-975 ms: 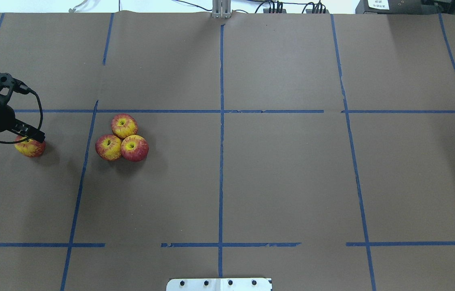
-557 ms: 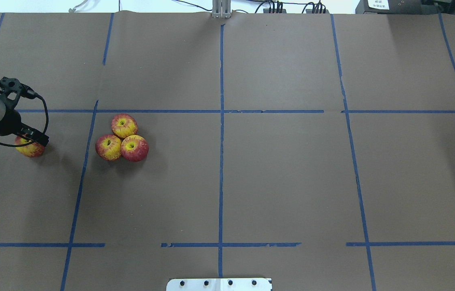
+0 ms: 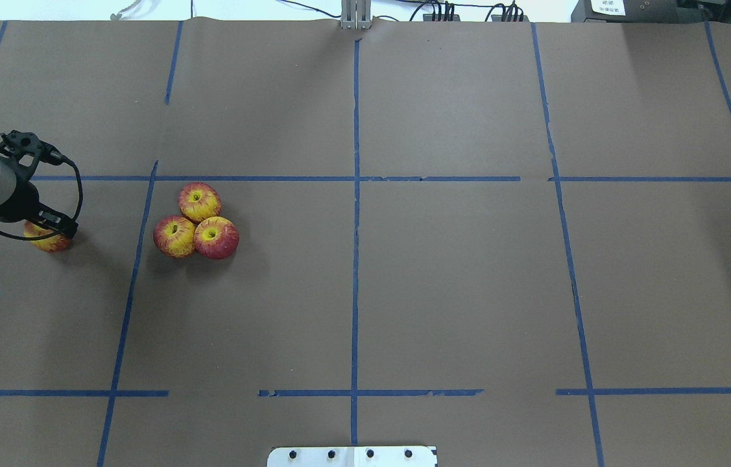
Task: Stack apples
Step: 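Lift the apple with the left gripper and carry it over the three-apple cluster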
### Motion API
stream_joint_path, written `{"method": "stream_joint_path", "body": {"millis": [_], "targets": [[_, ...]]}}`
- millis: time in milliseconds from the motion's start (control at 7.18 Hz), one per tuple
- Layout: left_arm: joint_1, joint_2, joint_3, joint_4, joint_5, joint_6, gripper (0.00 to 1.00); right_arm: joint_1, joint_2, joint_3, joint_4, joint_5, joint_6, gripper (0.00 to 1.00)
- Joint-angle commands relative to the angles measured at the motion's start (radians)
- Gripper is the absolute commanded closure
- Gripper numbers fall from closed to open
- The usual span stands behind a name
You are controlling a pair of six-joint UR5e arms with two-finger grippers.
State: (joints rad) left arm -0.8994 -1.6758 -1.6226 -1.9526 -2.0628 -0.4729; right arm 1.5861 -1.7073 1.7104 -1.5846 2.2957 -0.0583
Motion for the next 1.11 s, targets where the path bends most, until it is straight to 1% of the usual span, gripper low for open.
{"method": "stream_joint_path", "body": {"millis": [0,139,418,696,975], "targets": [[-0.004,-0.016,-0.11,0.044,-0.014,-0.159,1.0,0.0,0.0,0.0,0.0,0.001,0.0,0.0],[-0.006,-0.08,-0.114,0.047,-0.014,-0.25,1.0,0.0,0.0,0.0,0.0,-0.001,0.0,0.0],[0.0,-0.172,-0.123,0.038,-0.013,-0.421,1.0,0.0,0.0,0.0,0.0,0.001,0.0,0.0],[0.004,-0.221,-0.125,0.044,-0.008,-0.494,1.0,0.0,0.0,0.0,0.0,-0.001,0.0,0.0],[0.094,-0.237,-0.109,0.047,0.001,-0.555,1.0,0.0,0.0,0.001,0.0,-0.001,0.0,0.0]]}}
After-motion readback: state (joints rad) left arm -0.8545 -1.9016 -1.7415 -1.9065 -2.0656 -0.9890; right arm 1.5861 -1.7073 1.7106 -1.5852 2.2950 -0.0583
